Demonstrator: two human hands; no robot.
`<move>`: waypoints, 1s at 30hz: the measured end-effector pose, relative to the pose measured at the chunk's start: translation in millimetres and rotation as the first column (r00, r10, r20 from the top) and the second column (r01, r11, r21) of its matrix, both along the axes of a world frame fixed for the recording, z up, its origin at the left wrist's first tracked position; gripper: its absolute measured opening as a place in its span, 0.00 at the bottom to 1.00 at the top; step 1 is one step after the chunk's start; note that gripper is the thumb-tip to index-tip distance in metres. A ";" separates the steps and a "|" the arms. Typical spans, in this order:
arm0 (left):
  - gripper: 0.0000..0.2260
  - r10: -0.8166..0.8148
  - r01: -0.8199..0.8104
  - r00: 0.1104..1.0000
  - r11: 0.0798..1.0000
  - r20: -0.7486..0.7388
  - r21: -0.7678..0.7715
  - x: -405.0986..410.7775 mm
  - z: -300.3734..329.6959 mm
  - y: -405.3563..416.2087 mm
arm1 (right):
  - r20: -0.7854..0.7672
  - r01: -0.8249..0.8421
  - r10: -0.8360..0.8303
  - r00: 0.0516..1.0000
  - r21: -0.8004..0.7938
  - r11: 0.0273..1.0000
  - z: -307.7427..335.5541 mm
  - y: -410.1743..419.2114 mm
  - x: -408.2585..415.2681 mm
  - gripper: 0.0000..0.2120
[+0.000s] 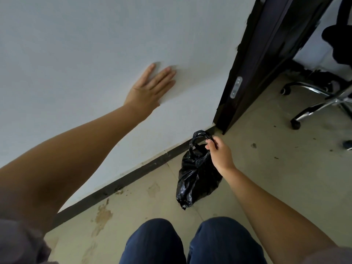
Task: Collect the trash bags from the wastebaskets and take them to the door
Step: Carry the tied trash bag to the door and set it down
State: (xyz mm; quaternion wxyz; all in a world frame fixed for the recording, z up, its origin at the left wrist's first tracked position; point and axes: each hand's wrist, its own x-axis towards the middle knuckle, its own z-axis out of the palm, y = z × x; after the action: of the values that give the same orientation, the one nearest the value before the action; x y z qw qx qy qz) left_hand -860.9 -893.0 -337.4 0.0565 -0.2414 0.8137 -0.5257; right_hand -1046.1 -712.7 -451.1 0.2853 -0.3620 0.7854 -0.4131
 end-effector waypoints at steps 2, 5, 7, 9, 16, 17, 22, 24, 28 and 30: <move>0.36 -0.012 0.012 1.000 1.000 0.013 -0.020 0.2 1.0 -0.5 | -0.007 -0.004 0.005 1.000 0.020 1.000 -7.1 4.3 2.0 0.15; 0.36 -0.005 0.007 0.999 0.999 0.034 -0.040 0.0 1.0 -0.9 | -0.016 -0.003 0.004 1.000 0.043 0.999 -14.6 7.3 1.3 0.15; 0.36 0.003 -0.001 0.999 0.999 0.039 -0.035 -0.4 0.6 -0.7 | -0.030 -0.019 0.020 0.999 0.060 0.998 -13.6 7.2 -1.8 0.15; 0.36 0.013 -0.012 0.999 1.000 0.034 -0.019 0.3 0.6 0.3 | -0.008 -0.064 0.065 0.998 0.088 0.994 -5.3 4.5 -5.6 0.15; 0.33 0.222 -0.225 0.974 0.924 0.045 0.310 -6.9 24.6 24.3 | 0.049 -0.264 0.277 0.960 0.490 0.831 72.3 -3.6 -29.1 0.30; 0.32 0.250 -0.252 0.967 0.886 0.056 0.390 -9.1 33.9 29.8 | 0.021 -0.264 0.300 0.954 0.537 0.801 92.9 -5.4 -33.1 0.29; 0.28 0.310 -0.331 0.929 0.452 0.202 0.828 -21.5 123.3 54.3 | -0.105 -0.298 0.471 0.876 0.651 0.698 209.9 -13.5 -40.1 0.21; 0.26 0.345 -0.303 0.916 0.257 0.205 0.918 -21.1 170.1 60.9 | -0.178 -0.291 0.507 0.844 0.641 0.710 257.0 -15.1 -38.0 0.17; 0.22 0.425 -0.185 0.896 0.097 0.128 0.978 -8.0 253.2 80.3 | -0.292 -0.276 0.511 0.808 0.579 0.767 344.1 -11.2 -22.5 0.17; 0.20 0.488 -0.108 0.871 0.090 0.050 0.990 4.2 290.7 90.7 | -0.335 -0.302 0.525 0.783 0.533 0.790 384.9 -5.6 -8.3 0.18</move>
State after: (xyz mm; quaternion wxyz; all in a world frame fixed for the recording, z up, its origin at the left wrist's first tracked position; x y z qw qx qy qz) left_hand -856.7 -802.3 -46.8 0.1836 -0.3837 0.8849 0.1897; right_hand -1054.4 -718.3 -66.2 0.2497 -0.5417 0.8014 -0.0444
